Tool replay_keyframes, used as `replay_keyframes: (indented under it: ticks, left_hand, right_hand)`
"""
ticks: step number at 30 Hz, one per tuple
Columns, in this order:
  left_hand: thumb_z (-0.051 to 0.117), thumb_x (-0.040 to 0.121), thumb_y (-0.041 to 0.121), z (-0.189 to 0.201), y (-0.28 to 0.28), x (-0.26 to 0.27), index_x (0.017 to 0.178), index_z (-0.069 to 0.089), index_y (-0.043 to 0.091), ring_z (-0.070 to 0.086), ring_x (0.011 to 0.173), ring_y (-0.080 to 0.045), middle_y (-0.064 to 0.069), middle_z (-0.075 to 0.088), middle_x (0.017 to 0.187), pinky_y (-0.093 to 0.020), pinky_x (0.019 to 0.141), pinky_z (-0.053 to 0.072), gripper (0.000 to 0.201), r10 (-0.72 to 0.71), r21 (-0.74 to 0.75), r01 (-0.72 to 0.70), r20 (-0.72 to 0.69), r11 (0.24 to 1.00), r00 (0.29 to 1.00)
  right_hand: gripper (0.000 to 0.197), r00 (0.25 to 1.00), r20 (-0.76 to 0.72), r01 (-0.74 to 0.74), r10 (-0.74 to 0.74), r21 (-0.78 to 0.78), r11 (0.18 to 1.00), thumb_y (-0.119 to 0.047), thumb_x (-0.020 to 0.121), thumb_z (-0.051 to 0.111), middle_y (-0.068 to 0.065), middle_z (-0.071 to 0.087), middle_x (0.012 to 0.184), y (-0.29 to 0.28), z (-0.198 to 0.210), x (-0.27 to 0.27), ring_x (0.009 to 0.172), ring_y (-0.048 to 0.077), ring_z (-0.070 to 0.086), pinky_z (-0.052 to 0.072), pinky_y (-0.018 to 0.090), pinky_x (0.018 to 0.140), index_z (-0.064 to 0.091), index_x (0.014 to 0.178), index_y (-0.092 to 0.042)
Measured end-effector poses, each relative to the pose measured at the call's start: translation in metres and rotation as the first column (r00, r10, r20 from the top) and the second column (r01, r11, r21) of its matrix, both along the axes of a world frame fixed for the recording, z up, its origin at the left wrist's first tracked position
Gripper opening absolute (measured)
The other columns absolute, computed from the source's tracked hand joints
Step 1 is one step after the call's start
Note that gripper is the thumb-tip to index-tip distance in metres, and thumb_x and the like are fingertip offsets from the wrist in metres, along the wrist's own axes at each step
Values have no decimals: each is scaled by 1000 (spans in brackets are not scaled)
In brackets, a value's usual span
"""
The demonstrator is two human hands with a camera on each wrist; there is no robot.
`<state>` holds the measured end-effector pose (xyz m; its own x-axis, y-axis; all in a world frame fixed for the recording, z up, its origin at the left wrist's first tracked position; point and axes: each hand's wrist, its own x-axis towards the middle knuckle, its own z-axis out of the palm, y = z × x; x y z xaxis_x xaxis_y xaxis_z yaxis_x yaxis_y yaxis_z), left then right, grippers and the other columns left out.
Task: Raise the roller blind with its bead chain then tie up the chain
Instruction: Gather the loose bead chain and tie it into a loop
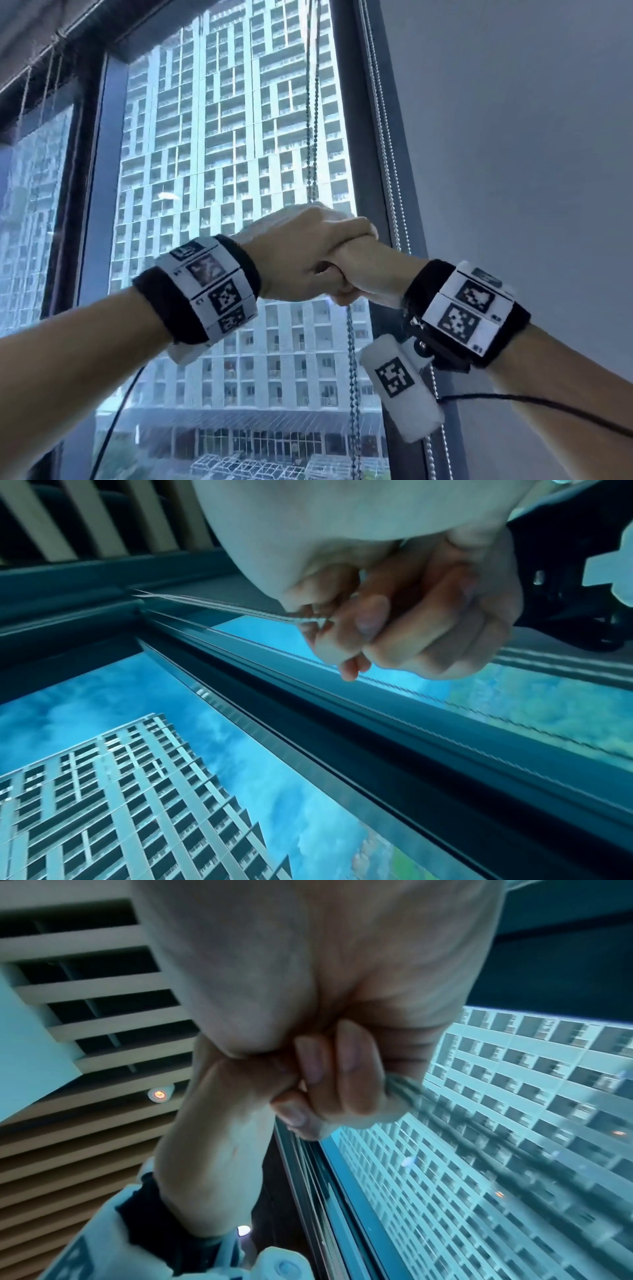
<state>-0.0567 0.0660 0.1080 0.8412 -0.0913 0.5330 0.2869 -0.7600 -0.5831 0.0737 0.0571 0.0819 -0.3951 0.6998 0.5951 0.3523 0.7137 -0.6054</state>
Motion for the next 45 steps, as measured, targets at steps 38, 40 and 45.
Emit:
replay_keyframes:
  ticks: [38, 40, 45]
  left_hand:
    - [13, 70, 87, -35, -8, -14, 153, 19, 25, 15, 50, -17, -28, 66, 96, -17, 46, 24, 103, 24, -772, 632, 632, -63, 774]
    - [15, 63, 90, -33, -6, -9, 153, 10, 27, 60, 117, -27, -32, 48, 139, -39, 97, 48, 111, -9, -802, 592, 594, -76, 804]
    - [14, 64, 89, -33, -7, -6, 153, -3, 28, 30, 141, -29, -16, -13, 162, -46, 111, 28, 109, -15, -800, 594, 597, -85, 802]
  right_hand:
    - [21, 870, -46, 421, -491, 587, 692, -20, 96, 52, -5, 69, 80, -23, -54, 6, 67, 1, 62, 46, 14, 63, 70, 90, -12]
    - [19, 862, -79, 422, -501, 659, 622, -22, 96, 56, -4, 71, 80, -22, -51, -1, 65, 3, 61, 43, 14, 63, 72, 90, -13]
    - [19, 907, -204, 410, -369, 626, 663, -25, 91, 64, -4, 70, 71, -16, -50, -14, 61, 6, 64, 49, 19, 61, 73, 84, -10]
